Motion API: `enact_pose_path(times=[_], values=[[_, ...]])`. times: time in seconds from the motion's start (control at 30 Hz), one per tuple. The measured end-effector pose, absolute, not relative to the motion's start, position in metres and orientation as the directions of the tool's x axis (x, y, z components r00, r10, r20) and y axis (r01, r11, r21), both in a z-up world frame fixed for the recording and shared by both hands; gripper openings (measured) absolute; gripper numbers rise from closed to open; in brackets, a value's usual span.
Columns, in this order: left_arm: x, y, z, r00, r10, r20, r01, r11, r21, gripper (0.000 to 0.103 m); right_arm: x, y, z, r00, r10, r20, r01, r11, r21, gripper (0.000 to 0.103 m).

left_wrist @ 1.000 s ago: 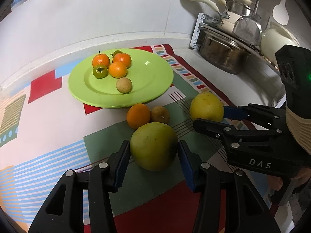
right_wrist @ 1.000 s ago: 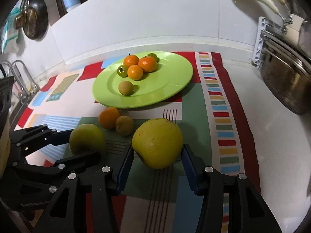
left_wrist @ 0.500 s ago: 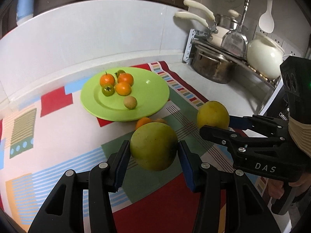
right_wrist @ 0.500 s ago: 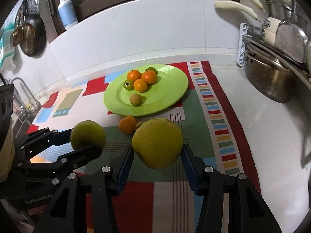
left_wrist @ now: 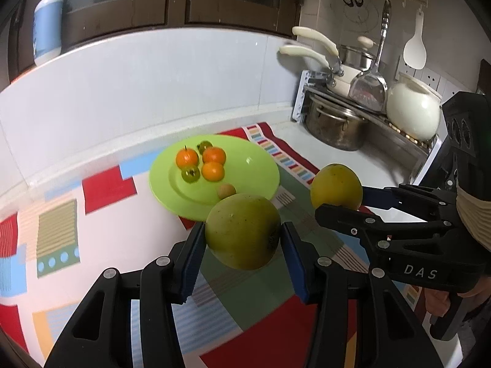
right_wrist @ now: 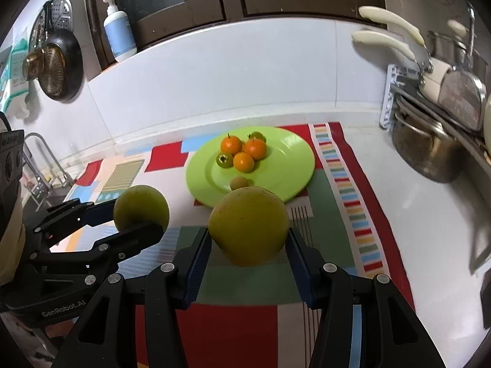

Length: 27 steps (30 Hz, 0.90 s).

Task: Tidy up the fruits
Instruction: 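Carry the green apple with the left tool and the yellow pear with the right onto the plate, opening both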

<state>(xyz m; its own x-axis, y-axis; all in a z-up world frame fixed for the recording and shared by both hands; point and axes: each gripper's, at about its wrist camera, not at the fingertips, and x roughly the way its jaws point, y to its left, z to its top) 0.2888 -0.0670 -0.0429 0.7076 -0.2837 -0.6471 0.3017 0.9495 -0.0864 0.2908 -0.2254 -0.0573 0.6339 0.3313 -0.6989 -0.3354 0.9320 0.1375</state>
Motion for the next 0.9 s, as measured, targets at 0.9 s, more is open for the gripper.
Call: enact_pose_path(times=[0.9], values=[[0.401,-0.055,-0.078,0.688,-0.246,-0.683,0.284,0.957,-0.059,0.049,0.402,-0.217,-0.092,0.593,0.331,-0.734,-0.356,0.926,0.13,0.051]])
